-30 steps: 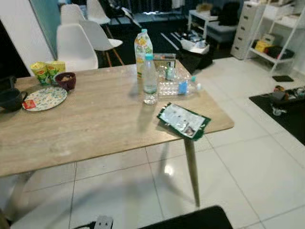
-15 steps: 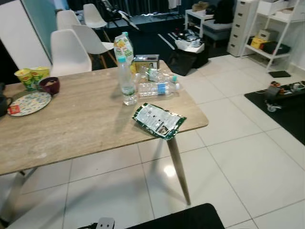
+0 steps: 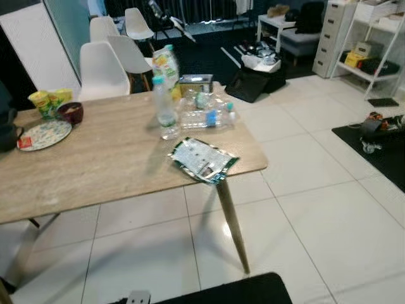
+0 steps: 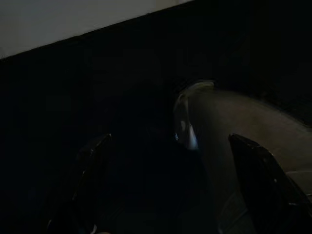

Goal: Restocking fridge

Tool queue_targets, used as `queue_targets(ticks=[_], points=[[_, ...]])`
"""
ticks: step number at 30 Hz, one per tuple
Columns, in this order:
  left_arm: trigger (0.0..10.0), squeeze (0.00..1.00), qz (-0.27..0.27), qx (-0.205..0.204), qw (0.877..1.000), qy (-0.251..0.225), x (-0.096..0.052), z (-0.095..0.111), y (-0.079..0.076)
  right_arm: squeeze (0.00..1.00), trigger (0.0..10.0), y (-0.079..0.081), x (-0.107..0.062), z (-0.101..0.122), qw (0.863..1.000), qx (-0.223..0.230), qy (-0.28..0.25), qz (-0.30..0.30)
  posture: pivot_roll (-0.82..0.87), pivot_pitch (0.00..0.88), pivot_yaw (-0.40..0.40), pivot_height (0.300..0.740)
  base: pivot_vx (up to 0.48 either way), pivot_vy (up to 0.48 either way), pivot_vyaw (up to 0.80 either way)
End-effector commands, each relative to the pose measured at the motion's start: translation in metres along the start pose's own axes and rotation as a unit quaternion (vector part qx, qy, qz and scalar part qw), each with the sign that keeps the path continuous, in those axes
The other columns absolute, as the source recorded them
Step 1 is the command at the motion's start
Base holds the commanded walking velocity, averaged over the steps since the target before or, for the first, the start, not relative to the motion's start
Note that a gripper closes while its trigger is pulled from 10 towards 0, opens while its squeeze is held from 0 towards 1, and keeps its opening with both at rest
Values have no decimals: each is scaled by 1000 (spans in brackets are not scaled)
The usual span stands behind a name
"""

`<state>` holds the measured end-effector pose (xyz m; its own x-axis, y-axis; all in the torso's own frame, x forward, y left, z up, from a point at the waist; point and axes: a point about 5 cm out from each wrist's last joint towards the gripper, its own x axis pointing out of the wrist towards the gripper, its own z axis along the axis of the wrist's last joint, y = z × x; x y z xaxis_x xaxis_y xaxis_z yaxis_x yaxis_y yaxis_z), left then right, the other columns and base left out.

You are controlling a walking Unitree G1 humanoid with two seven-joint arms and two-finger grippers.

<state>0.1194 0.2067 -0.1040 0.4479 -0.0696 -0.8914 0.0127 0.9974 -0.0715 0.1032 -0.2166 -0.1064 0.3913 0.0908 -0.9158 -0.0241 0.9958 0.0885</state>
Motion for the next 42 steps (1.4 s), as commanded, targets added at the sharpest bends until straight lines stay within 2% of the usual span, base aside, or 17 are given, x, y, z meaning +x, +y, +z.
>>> queue_targets(ticks=[1, 24, 31, 33, 36, 37, 38, 39, 40, 42], points=[[10000, 0, 6, -2, 1000, 4, -1, -3, 2, 0, 10000, 6, 1, -1, 1000, 3, -1, 8, -5, 0, 29, 740, 0, 0, 0], [10000, 0, 2, 7, 1000, 2, -1, -2, 3, 0, 10000, 9, 2, -4, 1000, -10, 13, 3, 24, 0, 19, 740, 0, 0, 0], [10000, 0, 2, 13, 1000, 4, -1, -4, 2, 0, 10000, 4, 1, -5, 999, -37, 23, -14, 26, 0, 7, 740, 0, 0, 0], [10000, 0, 6, 8, 1000, 4, -1, -4, 1, 0, 10000, 1, 0, -9, 997, -61, 41, -31, 29, 0, -4, 740, 0, 0, 0], [10000, 0, 3, -2, 1000, 3, -1, -4, 0, 0, 10000, -2, 0, -10, 996, -66, 46, -40, 30, 0, -7, 740, 0, 0, 0], [10000, 1000, 3, -5, 1000, 3, -1, -4, 0, 0, 10000, -3, -1, -11, 996, -69, 47, -42, 30, 0, -7, 740, 0, 0, 0], [10000, 1000, 2, -10, 1000, 3, -1, -4, 0, 576, 10000, -4, -1, -10, 996, -70, 46, -44, 29, 0, -11, 740, 0, 0, 0], [10000, 1000, 2, -10, 1000, 3, -1, -4, 0, 576, 10000, -4, -1, -10, 996, -70, 46, -44, 29, 0, -11, 740, 0, 0, 0], [10000, 1000, 3, -13, 1000, 3, -1, -4, 0, 1000, 10000, -5, -1, -10, 995, -71, 45, -46, 31, 0, -12, 740, 0, 0, 0], [10000, 1000, 3, -14, 1000, 3, -1, -4, 0, 1000, 10000, -6, -2, -10, 995, -72, 45, -48, 30, 0, -15, 740, 0, 0, 0]])
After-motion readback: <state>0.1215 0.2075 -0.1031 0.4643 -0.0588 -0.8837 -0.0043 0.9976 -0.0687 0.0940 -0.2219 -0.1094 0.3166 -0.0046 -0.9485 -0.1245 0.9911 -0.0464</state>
